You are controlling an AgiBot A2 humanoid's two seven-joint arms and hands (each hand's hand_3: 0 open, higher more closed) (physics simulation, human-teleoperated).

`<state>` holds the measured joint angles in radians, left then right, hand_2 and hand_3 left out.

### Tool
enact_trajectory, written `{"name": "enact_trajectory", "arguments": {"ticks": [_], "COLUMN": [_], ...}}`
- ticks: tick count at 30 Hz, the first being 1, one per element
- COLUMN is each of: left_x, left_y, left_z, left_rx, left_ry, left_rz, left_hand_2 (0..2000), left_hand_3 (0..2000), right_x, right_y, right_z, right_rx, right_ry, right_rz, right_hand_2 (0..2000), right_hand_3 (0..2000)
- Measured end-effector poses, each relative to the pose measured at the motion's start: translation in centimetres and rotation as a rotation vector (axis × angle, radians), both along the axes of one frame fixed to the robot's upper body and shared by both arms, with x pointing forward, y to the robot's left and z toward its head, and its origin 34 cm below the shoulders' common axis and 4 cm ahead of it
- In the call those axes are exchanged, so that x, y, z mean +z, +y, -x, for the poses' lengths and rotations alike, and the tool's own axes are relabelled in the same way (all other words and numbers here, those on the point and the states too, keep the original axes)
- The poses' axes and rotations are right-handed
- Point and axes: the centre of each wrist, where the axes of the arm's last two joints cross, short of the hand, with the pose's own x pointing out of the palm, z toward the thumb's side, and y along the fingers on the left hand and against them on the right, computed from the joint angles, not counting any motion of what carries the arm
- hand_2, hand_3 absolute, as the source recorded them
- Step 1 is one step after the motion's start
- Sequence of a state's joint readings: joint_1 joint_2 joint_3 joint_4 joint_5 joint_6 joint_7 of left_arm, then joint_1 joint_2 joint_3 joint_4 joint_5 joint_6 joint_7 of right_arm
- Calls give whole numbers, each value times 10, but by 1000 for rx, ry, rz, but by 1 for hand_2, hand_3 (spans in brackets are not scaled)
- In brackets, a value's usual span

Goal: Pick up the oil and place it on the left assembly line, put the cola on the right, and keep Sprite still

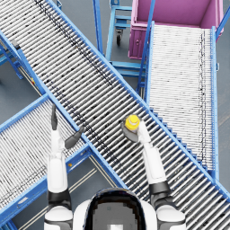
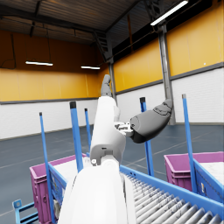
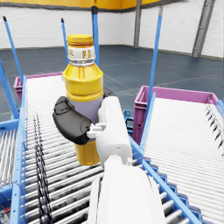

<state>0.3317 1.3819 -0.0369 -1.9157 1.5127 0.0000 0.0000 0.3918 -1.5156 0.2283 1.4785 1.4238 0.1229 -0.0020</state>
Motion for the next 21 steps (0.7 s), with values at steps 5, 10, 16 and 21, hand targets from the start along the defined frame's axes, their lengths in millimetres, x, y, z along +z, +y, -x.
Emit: {"name": "enact_trajectory", "arguments": {"ticks": [5, 10, 16, 21], "left_x": [-12, -20, -21, -22], "left_y": [-33, -72, -111, -118], "left_z": [11, 20, 25, 23], "left_rx": [-132, -289, -429, -444], "left_ry": [33, 57, 60, 69], "left_rz": [-52, -84, -74, -66], "left_hand_2": [0, 0, 0, 0], "left_hand_3": [0, 0, 0, 0], "right_x": [87, 120, 114, 92], "right_y": [12, 31, 50, 58], "right_z": [14, 32, 53, 65], "right_rx": [133, 210, 313, 370], "right_ry": [-339, -472, -490, -435], "right_rz": [78, 26, 46, 92], "right_hand_2": [2000, 2000, 2000, 2000], "right_hand_3": [2000, 2000, 2000, 2000]}}
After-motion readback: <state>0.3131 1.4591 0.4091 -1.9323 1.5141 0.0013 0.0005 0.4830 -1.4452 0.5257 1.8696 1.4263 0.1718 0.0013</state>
